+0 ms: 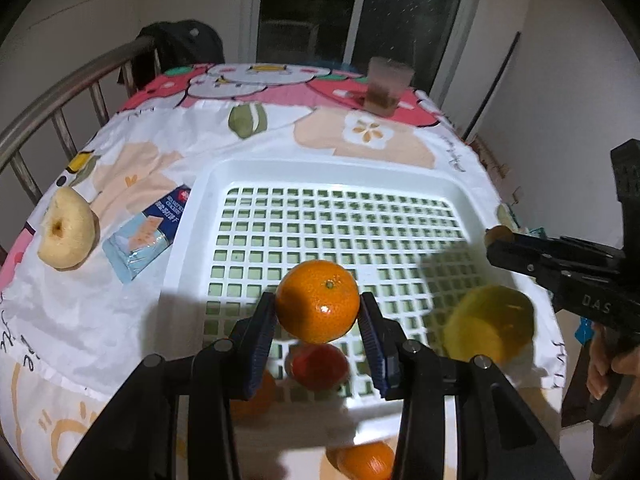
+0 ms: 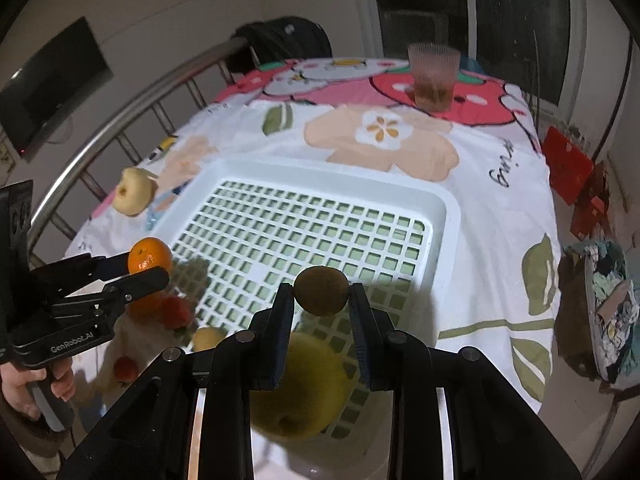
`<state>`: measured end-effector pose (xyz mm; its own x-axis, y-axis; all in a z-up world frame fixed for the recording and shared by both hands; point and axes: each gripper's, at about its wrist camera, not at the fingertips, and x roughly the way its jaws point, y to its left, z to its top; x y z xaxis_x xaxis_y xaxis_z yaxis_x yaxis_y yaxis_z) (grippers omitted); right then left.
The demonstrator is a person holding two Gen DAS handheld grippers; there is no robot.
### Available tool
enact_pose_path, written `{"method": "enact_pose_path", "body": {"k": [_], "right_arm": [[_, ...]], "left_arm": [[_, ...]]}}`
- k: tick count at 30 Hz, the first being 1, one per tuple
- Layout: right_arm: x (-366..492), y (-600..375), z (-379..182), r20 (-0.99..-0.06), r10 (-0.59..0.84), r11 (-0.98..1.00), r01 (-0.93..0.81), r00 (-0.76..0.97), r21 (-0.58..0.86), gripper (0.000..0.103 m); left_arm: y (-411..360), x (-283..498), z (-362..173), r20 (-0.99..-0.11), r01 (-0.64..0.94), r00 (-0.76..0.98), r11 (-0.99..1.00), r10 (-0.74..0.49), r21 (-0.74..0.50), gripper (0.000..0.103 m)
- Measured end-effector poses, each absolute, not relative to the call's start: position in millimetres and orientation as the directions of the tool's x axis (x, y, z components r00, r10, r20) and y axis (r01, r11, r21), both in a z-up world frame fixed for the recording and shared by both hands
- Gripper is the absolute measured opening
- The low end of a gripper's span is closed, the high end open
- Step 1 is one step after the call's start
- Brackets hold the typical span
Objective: Organize fruits
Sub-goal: 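Carry the kiwi and mandarin into the white basket and open both grippers, then lift both grippers away from the basket toward the loose fruits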
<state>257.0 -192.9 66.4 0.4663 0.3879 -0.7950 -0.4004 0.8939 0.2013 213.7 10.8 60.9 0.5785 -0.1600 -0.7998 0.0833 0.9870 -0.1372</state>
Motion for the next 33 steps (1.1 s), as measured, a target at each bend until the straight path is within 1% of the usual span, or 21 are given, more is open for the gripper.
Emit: {"method": "enact_pose_path", "body": {"k": [7, 16, 17, 18, 19, 20, 21, 22, 23, 24, 25, 27, 28, 33], "right_arm": [[284, -189, 40, -0.857, 0.328, 0.916, -0.356, 0.399, 0.185, 0.027], [297, -192, 19, -0.885, 0.301, 0.930, -0.313, 0.354, 0.191, 0.028], [297, -192, 20, -0.886, 0.303, 0.930, -0.313, 0.350, 0.194, 0.032], [297, -192, 21, -0.886, 0.307, 0.929, -0.314, 0.349, 0.198, 0.045], [296, -194, 25, -0.879, 0.313, 0.929, -0.309, 0.359, 0.204, 0.050], [292, -197, 32, -0.866, 0.323, 0.929, -0.304, 0.382, 0.213, 0.062], [289, -199, 38, -0.850, 0.335, 0.927, -0.303, 0.406, 0.220, 0.073], [282, -203, 50, -0.821, 0.354, 0.923, -0.308, 0.449, 0.229, 0.077], [278, -206, 58, -0.800, 0.363, 0.921, -0.313, 0.477, 0.232, 0.082], [271, -209, 69, -0.778, 0.372, 0.919, -0.317, 0.507, 0.233, 0.084], [264, -212, 78, -0.756, 0.382, 0.917, -0.321, 0.531, 0.237, 0.085], [244, -217, 100, -0.708, 0.401, 0.911, -0.338, 0.581, 0.238, 0.089], [237, -217, 107, -0.693, 0.403, 0.910, -0.343, 0.598, 0.233, 0.090], [177, -212, 148, -0.574, 0.437, 0.893, -0.412, 0.693, 0.183, 0.100]], "left_arm": [[13, 235, 45, -0.826, 0.045, 0.545, 0.989, -0.144, -0.142, 0.044], [16, 249, 22, -0.852, 0.004, 0.502, 0.985, -0.149, -0.171, 0.044], [16, 248, 23, -0.849, 0.001, 0.506, 0.985, -0.150, -0.173, 0.044], [16, 248, 25, -0.847, 0.001, 0.509, 0.984, -0.153, -0.178, 0.047], [18, 247, 28, -0.842, 0.002, 0.514, 0.982, -0.165, -0.191, 0.055], [19, 243, 34, -0.828, 0.009, 0.529, 0.977, -0.187, -0.215, 0.061], [21, 239, 41, -0.812, 0.015, 0.547, 0.973, -0.201, -0.230, 0.072], [23, 233, 50, -0.793, 0.017, 0.573, 0.971, -0.206, -0.240, 0.082], [25, 228, 59, -0.778, 0.014, 0.593, 0.969, -0.207, -0.247, 0.086], [27, 221, 70, -0.755, 0.019, 0.621, 0.966, -0.212, -0.256, 0.091], [29, 214, 80, -0.731, 0.026, 0.647, 0.965, -0.216, -0.262, 0.094], [32, 197, 101, -0.687, 0.035, 0.695, 0.964, -0.212, -0.262, 0.095], [34, 189, 111, -0.667, 0.041, 0.715, 0.965, -0.211, -0.261, 0.098], [40, 144, 157, -0.554, 0.065, 0.808, 0.965, -0.200, -0.254, 0.103]]}}
